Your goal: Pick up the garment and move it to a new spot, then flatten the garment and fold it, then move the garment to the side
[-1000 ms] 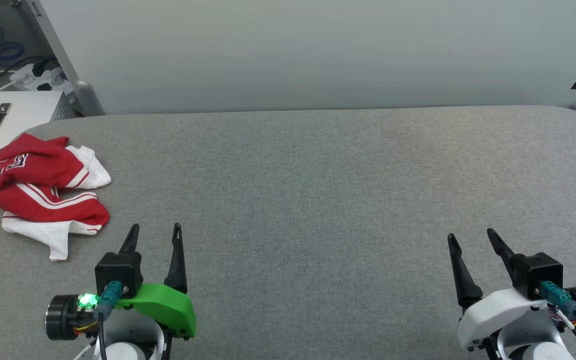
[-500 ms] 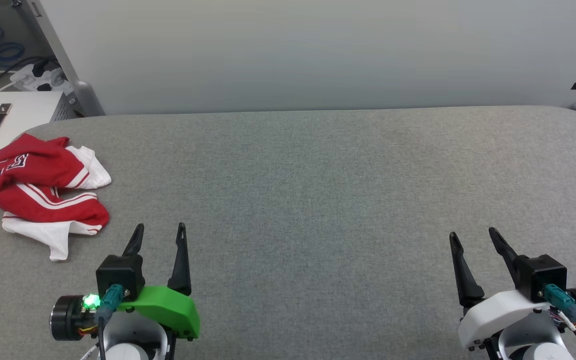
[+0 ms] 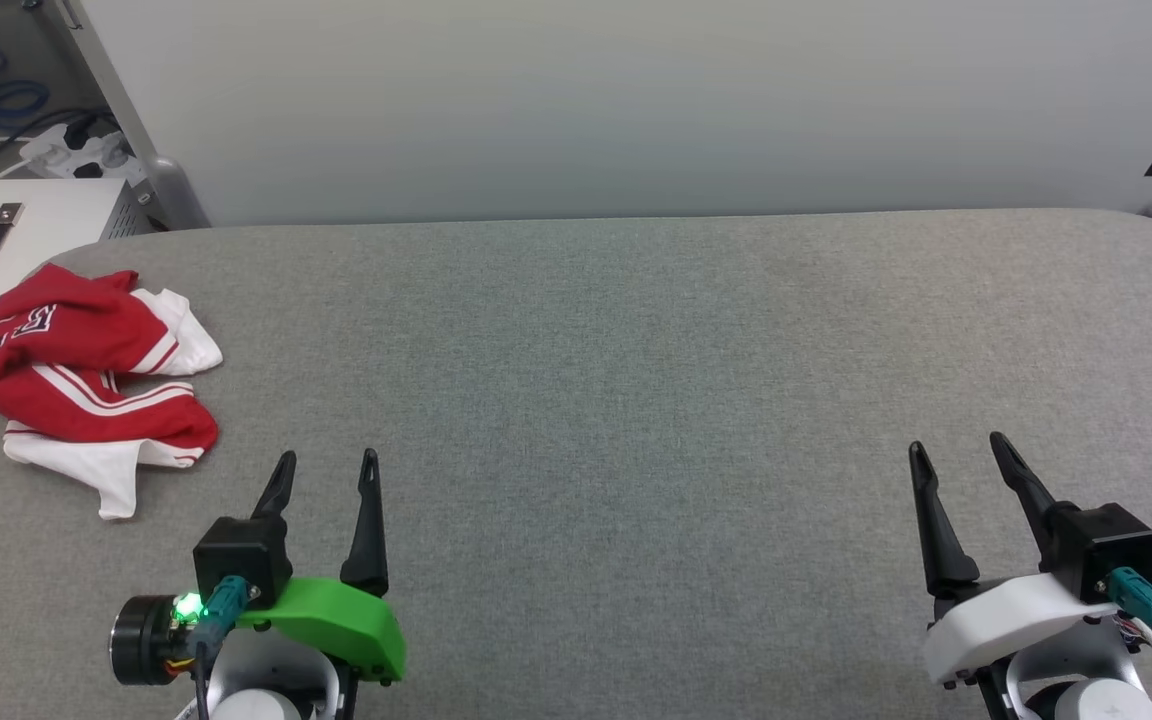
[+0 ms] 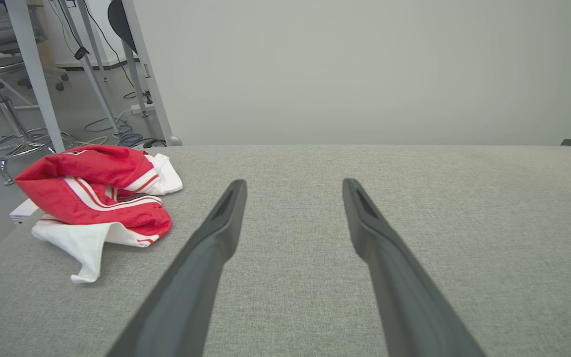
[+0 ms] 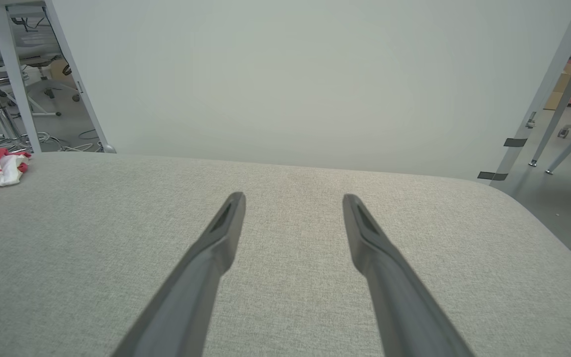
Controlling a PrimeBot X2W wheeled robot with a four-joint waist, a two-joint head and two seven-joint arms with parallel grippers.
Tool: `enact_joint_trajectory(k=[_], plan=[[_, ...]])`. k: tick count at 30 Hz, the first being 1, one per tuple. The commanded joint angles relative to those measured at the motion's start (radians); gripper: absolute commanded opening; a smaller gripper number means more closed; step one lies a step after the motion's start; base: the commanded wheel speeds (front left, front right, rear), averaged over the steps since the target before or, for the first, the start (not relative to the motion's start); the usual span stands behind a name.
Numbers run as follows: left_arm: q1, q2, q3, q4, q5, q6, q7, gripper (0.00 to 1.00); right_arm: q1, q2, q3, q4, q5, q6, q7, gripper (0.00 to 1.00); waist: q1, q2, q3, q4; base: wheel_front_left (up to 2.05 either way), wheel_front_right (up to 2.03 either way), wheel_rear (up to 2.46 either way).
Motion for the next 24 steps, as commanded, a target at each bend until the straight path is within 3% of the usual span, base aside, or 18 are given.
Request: enact_joint_trajectory(k=[1, 24], plan=[[0.002, -0.002, -0.001, 0.003, -0.011, -0.005, -0.011, 1.0, -0.009, 0.0, -0.002, -0.008, 0.009, 0.0, -0.013, 1.0, 0.0, 0.0, 0.001, 0.001, 0.0, 0.0, 0.0], [0.005, -0.003, -0.015, 0.024, -0.062, -0.018, -0.06, 1.0, -0.012, 0.001, 0.01, 0.008, 0.014, 0.0, -0.061, 1.0, 0.0, 0.0, 0.003, 0.002, 0.0, 0.0, 0.0]])
